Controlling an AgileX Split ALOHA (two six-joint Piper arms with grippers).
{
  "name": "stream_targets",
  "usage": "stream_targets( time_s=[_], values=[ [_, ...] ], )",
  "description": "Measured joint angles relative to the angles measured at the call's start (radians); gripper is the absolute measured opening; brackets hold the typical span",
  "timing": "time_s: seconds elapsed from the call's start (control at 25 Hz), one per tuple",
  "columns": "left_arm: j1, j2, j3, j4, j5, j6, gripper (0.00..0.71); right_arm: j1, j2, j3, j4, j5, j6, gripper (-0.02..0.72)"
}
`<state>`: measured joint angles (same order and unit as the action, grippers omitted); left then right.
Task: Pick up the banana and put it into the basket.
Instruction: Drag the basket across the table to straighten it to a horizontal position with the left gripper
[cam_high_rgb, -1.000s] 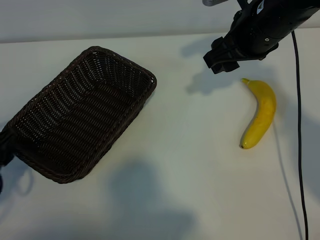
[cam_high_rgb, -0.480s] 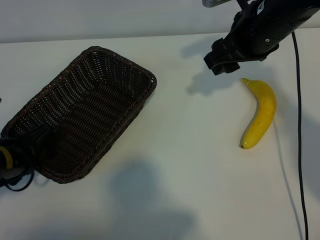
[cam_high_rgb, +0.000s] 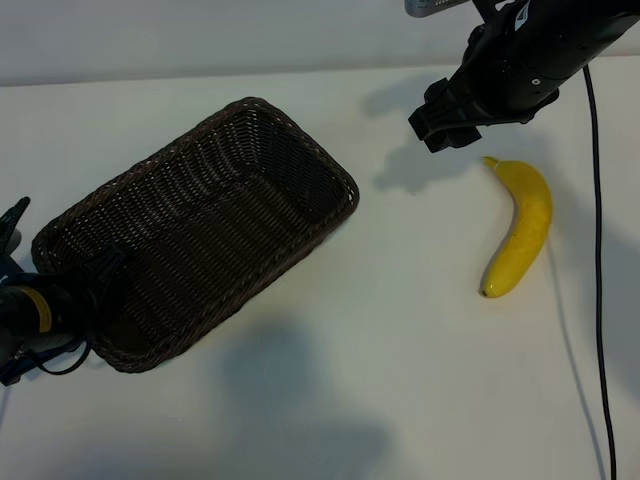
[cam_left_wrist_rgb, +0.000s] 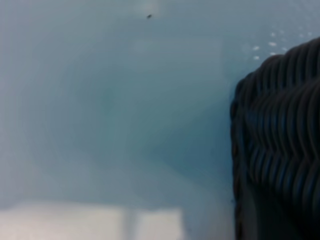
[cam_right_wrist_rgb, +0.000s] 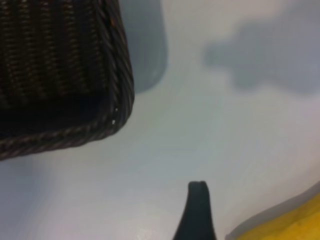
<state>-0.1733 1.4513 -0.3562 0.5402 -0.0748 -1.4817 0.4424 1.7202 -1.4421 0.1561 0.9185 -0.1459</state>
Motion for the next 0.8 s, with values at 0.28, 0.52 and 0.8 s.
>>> stream_targets(
  time_s=[0.28, 0.52, 0.8],
  values=[
    [0.000, 0.004, 0.000, 0.036, -0.047, 0.028, 0.162, 0.000, 0.000, 0.000, 0.001, 0.001, 0.000, 0.605],
    [0.000, 0.004, -0.022, 0.229, -0.049, -0.079, 0.161, 0.000, 0.000, 0.000, 0.000, 0.001, 0.000, 0.605],
    [0.177, 0.004, -0.122, 0.899, -0.316, -0.588, 0.161, 0.000, 0.000, 0.000, 0.000, 0.001, 0.000, 0.605]
  ],
)
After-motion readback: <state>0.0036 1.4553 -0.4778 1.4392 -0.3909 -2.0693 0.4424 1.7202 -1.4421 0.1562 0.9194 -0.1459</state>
